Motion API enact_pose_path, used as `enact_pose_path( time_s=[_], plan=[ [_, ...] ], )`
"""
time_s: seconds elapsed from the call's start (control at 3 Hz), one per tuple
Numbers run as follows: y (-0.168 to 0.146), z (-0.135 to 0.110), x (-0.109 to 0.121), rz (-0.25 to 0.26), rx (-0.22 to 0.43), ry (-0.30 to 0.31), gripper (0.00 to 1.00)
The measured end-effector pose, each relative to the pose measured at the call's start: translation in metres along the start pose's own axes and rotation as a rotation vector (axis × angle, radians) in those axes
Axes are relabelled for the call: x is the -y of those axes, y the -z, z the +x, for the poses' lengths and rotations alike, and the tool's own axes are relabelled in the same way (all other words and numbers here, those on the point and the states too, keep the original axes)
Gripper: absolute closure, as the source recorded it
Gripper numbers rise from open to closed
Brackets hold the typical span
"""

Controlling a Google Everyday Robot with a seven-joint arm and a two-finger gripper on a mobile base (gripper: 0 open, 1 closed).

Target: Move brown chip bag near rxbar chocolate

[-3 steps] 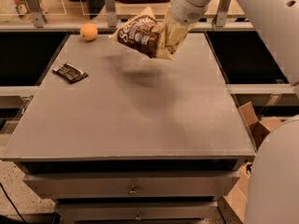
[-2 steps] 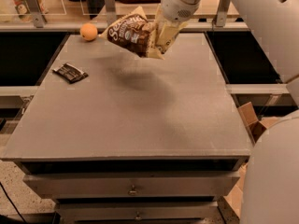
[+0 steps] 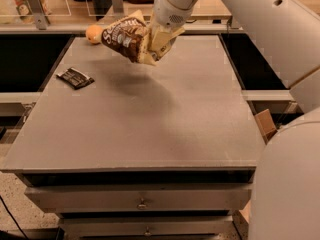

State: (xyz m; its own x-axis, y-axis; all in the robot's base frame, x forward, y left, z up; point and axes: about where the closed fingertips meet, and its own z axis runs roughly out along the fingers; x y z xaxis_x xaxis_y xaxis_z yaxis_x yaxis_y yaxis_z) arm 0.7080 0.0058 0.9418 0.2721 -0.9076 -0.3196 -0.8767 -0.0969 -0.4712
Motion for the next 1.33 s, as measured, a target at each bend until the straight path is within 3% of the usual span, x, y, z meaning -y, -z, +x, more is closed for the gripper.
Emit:
enact_pose_path(
  time_s=[0.33,1.0,1.33],
  plan=[
    [-0.015,-0.005,0.003,0.018,-0.009,-0.038,1.0],
    [-0.033,-0.006,0.001,0.042,-0.001,-0.133,0.59],
    [-0.032,-0.011,-0.003,0.043,0.045,-0.162,0.35]
  ],
)
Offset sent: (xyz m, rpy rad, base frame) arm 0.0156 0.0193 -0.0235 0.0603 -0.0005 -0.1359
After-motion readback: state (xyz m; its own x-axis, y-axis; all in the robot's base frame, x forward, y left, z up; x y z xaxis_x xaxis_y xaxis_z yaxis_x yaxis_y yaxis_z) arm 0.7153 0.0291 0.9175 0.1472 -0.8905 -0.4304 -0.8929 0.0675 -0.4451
